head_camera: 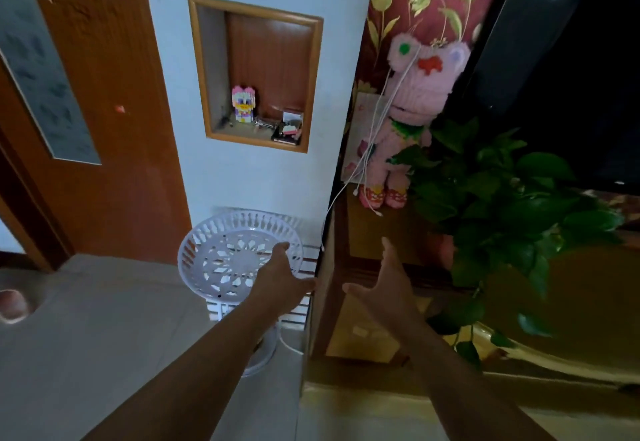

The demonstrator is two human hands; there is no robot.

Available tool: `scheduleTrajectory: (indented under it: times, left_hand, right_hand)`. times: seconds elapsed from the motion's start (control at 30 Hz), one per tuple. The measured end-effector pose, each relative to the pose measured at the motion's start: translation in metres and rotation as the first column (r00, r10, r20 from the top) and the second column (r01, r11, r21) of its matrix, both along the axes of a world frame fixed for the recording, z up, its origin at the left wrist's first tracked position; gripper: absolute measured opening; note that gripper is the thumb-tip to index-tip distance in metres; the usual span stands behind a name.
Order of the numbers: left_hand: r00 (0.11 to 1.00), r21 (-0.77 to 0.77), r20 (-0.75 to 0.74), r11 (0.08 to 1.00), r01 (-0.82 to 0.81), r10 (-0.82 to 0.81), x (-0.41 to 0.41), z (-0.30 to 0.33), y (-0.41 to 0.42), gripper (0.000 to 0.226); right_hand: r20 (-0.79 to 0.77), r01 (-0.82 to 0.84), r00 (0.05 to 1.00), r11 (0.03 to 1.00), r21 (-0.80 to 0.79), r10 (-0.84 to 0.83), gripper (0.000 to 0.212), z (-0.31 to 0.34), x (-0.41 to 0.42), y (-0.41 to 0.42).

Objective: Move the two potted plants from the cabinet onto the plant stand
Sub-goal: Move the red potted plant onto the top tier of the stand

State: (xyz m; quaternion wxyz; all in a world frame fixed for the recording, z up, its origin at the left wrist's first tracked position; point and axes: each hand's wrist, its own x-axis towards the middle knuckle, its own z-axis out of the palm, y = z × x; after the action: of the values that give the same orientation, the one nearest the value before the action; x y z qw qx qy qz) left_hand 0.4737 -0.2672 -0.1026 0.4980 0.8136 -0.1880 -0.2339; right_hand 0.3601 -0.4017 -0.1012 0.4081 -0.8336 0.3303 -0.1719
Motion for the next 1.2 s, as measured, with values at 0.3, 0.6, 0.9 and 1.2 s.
scheduleTrajectory:
  times: [0.3,0.6,0.9,1.2]
  left_hand:
    - [0.933,0.016,0.033,0.934,0.357,-0.358,0.08,0.009,0.0,0.096]
    - [0.777,-0.027,0.059,0.777,0.629,-0.627,0.111,0.013,-0.05,0.096]
    - [0.661,0.01,0.117,0.667,0.745,-0.741,0.147,0.003,-0.128,0.098]
    - [0.456,0.018,0.133,0.462,0.887,-0.88,0.168,-0.024,-0.196,0.101]
  right_hand:
    - [-0.06,0.279,0.957,0.956,-0.088,-0.285,0.104,0.014,0.054,0.034]
    - [-0.065,0.477,0.87,0.867,-0.144,-0.489,0.098,0.022,0.067,0.032]
    - [-0.008,0.664,0.745,0.743,-0.087,-0.667,0.107,-0.006,0.1,-0.024]
    - [-0.067,0.786,0.613,0.616,-0.052,-0.787,0.118,-0.033,0.125,-0.046]
